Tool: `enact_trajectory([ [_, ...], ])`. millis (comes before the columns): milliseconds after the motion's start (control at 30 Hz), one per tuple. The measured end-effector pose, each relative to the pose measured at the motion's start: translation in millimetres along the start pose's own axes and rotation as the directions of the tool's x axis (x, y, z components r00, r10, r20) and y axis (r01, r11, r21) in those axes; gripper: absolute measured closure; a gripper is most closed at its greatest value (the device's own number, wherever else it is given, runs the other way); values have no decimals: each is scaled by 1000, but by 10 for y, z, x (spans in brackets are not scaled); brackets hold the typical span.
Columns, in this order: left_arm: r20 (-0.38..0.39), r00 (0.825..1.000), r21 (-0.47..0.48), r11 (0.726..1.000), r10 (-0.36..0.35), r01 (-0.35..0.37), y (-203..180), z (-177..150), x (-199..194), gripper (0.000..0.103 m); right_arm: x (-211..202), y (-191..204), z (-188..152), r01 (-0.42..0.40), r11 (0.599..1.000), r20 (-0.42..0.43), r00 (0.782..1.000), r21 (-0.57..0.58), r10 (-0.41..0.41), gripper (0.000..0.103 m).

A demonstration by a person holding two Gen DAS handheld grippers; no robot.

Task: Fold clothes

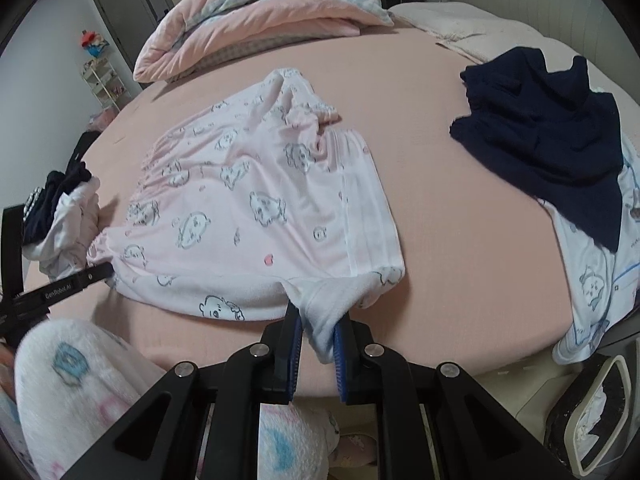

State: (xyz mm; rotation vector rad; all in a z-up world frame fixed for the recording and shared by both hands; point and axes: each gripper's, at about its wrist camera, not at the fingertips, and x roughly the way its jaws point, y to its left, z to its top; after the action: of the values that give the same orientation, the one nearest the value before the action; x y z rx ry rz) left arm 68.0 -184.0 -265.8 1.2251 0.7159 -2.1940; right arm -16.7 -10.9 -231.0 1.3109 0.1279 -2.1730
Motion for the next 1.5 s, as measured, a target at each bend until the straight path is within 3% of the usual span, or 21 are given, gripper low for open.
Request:
enact_trajectory([
  [300, -7, 1000, -63, 998, -16, 16, 65, 57, 57, 93, 97, 96, 214, 3, 999, 3, 1000, -48, -3, 91],
  [567, 40, 994, -147, 983, -104, 109, 147, 120, -54, 93, 108, 201, 322, -11, 997, 16, 1000, -72, 12, 91],
  [800, 68, 990, -144, 981, -124, 133, 140, 271, -120, 93, 87, 195, 508, -29, 998, 43, 999, -56, 31, 91],
  [1100, 77, 990, -142, 982, -115, 126, 122, 526, -56, 93, 184, 224, 766, 5, 996, 55, 998, -93, 0, 91],
  [1333, 3, 994, -128, 986, -107, 107, 115, 684, 87, 93, 343, 186, 873, 14, 997, 24, 1000, -81, -13, 91],
  [1500, -20, 994, -127, 986, -111, 107, 144, 789, 154, 90, 408, 43, 956, -31, 999, 23, 999, 13, 31, 91],
])
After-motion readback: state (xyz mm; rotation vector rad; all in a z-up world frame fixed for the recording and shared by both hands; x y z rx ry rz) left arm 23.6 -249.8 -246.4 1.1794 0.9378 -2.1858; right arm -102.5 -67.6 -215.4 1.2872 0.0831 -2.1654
